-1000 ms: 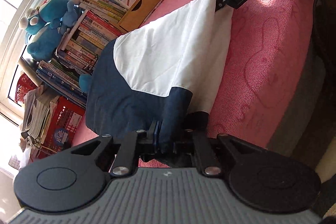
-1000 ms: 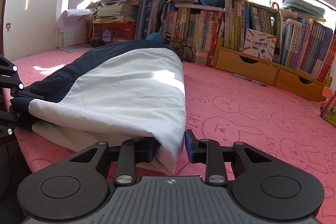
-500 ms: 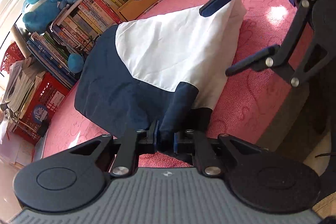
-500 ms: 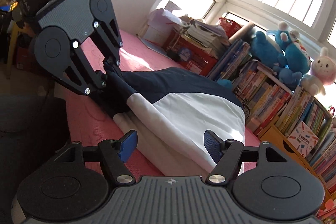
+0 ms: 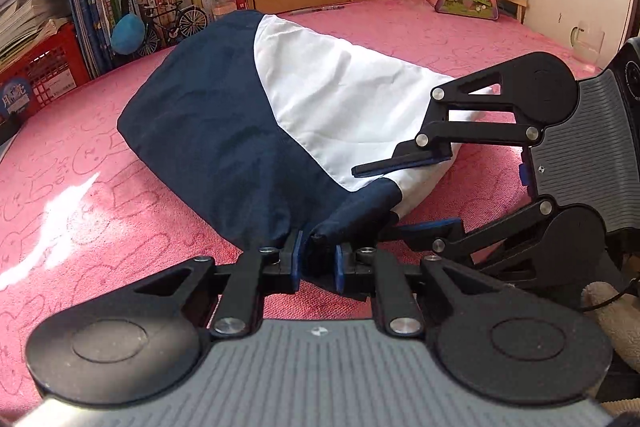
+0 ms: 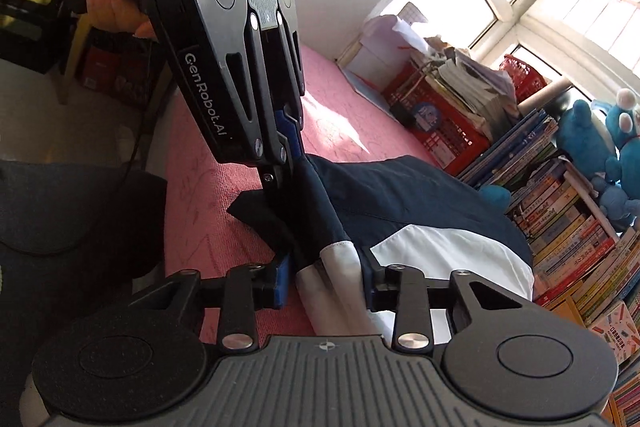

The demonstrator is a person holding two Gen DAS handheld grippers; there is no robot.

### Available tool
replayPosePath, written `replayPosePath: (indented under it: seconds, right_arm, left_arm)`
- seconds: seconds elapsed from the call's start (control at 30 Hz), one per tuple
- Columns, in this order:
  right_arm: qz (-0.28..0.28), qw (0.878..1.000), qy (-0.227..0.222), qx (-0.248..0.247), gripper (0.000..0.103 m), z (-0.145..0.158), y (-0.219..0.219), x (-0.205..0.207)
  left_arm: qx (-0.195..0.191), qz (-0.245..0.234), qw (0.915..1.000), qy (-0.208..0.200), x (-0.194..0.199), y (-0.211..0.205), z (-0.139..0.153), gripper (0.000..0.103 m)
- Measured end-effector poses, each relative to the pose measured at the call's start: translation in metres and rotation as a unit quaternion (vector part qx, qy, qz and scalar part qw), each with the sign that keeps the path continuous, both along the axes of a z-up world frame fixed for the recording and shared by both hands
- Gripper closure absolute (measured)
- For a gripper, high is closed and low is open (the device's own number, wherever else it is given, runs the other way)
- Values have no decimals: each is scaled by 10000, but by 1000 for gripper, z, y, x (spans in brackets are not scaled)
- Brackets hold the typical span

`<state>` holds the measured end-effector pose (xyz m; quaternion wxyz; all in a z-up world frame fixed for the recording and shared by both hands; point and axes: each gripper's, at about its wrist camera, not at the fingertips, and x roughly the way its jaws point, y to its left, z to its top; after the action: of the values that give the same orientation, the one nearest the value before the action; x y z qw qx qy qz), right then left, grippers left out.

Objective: Fold clothes

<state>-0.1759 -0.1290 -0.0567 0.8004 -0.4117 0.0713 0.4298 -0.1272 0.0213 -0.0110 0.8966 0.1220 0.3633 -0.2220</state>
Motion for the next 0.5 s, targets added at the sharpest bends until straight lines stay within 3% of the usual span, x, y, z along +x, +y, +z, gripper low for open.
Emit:
replayPosePath:
  seconds: [0.07, 0.13, 0.23, 0.27, 0.33, 0.37, 0.5]
  right_arm:
    - [-31, 10000, -20, 92, 79, 0, 0, -2]
    - [-64, 9998, 41, 179, 82, 3, -1, 0]
    - [-46, 9997, 34, 219, 84, 9, -2, 3]
    - [-38, 9997, 47, 224, 85, 10, -3, 4]
    - [-16, 9997, 41, 222, 85, 12, -4, 4]
    - [-2, 9998, 18, 215, 85, 12, -5, 4]
    - [47, 9996, 120, 259, 85, 17, -10, 4]
  left_arm:
    - [237, -81, 9996, -158, -14, -3, 5, 83]
    - [791, -267, 9953, -483, -30, -12, 7, 74]
    - [1648, -725, 9792, -931, -46, -29, 1, 51]
    - [1881, -883, 9723, -1072, -51, -35, -1, 33]
    - [2402, -1190, 9501, -1593, -60, -51, -10, 18]
    - [2657, -1341, 9366, -1851, -65, -58, -14, 17]
    - [4007, -1824, 8488, -2928, -61, -79, -55, 11]
